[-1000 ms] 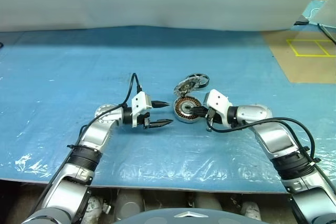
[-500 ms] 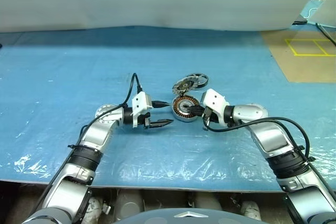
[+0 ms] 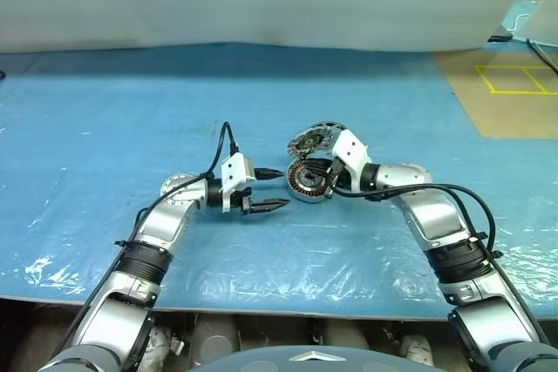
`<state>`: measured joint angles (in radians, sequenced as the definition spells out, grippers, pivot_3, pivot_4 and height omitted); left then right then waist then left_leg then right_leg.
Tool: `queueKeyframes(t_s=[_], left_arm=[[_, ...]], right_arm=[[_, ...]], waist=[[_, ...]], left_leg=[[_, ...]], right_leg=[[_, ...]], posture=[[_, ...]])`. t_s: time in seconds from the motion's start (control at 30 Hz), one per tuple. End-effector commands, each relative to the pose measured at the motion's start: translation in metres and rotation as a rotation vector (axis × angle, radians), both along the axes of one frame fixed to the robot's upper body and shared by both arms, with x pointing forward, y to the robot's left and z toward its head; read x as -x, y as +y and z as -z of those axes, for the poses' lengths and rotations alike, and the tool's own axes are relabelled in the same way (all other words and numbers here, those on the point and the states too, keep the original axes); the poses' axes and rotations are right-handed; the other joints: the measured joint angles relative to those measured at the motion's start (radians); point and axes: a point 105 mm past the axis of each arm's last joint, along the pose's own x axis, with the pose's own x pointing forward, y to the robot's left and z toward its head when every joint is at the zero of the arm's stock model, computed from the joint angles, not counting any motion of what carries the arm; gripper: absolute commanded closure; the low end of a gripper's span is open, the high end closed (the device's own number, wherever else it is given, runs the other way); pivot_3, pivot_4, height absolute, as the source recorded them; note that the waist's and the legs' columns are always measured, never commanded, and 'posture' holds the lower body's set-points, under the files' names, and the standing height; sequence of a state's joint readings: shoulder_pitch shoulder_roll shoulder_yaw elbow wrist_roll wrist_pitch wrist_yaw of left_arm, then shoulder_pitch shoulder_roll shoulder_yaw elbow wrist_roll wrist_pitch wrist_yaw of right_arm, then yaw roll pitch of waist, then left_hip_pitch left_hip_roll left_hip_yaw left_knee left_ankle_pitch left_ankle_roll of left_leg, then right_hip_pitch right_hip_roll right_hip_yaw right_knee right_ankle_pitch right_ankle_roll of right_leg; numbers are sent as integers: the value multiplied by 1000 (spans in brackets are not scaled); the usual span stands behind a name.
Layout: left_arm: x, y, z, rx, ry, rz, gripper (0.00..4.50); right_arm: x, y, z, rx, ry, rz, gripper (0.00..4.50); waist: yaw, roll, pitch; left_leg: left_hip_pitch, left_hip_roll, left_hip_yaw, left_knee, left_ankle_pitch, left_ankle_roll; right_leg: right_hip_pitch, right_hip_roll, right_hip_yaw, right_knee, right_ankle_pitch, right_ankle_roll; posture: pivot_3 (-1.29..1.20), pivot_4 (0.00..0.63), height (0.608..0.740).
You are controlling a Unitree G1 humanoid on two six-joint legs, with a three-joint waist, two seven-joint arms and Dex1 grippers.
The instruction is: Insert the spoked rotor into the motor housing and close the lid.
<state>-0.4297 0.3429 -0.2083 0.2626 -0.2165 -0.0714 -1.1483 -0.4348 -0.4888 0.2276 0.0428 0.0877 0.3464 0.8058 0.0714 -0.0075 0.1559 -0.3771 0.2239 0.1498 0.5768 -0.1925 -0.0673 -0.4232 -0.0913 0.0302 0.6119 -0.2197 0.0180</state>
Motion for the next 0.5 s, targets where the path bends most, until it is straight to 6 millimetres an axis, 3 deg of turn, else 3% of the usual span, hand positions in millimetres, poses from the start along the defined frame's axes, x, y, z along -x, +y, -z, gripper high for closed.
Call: queueKeyframes(t_s=[0.03,0.17,0.27,0.5], left_arm=[[0,-2,-10,11,-42,13,1469],[0,-1,-9,10,-41,10,1469],[1,-2,-8,11,-37,9,1469],[0,-3,-5,7,-32,7,1469]], right_arm=[[7,3,4,43,-13,-59,4480],[27,-3,25,156,37,-151,4480],[31,-12,40,277,8,-182,4480],[26,-5,32,260,-74,-188,4480]], waist=[[-1,0,0],[0,0,0],[-1,0,-1],[-2,-1,-1]], left_leg=[[0,0,0,0,0,0],[0,0,0,-1,0,0],[1,0,0,-1,0,0],[6,0,0,-1,0,0]], right_leg=[[0,0,0,0,0,0],[0,0,0,0,0,0],[1,0,0,-1,0,0],[6,0,0,-2,0,0]], posture=[[0,150,740],[0,150,740],[0,150,740],[0,150,740]])
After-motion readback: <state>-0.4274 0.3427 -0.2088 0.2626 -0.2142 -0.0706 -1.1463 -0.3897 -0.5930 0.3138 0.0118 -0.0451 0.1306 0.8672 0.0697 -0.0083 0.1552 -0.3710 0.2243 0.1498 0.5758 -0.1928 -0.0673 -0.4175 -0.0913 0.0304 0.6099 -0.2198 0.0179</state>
